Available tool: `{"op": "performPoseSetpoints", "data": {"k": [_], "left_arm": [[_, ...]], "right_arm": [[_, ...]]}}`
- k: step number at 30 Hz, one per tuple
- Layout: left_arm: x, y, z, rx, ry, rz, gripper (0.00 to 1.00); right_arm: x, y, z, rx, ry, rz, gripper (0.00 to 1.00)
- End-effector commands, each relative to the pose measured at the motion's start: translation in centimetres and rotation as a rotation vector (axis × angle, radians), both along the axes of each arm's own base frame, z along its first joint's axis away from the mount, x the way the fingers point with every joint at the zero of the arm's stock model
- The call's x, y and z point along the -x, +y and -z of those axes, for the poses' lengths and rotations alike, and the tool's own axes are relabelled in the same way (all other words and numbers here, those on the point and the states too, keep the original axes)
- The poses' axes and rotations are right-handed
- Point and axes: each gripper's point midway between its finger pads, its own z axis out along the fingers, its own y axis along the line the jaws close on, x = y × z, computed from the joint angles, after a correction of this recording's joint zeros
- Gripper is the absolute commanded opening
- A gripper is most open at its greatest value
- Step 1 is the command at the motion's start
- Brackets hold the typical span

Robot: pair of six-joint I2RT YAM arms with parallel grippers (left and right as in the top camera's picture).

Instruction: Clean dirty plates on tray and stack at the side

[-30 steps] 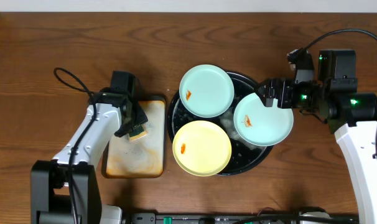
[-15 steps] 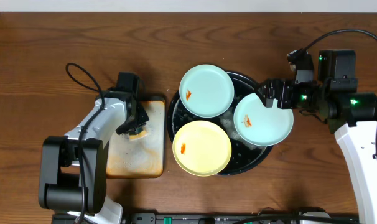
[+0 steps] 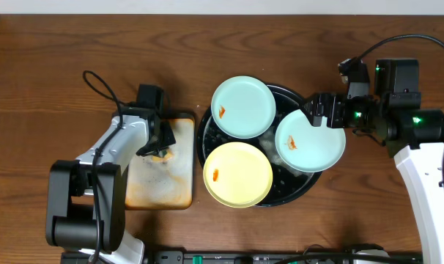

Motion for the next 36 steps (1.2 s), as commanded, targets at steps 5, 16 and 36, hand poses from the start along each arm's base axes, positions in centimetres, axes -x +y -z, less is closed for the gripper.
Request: {"op": "performPoseSetpoints", "data": {"k": [5, 16, 36], "left_arm": [[0.4, -2.4, -3.0, 0.118, -0.03, 0.173, 0.07], [2.3, -2.3, 0.5, 0.101, -0.026, 0.232, 0.08], [0.8, -0.2, -4.0, -0.011, 0.015, 0.053, 0.08]], "right_arm": [[-0.1, 0.1, -0.5, 0.006, -0.015, -0.008, 0.96], [-0.1, 0.1, -0.5, 0.006, -0.016, -0.008, 0.96], [-1.8, 1.9, 2.6, 0.034, 0.039, -0.046, 0.8]]}}
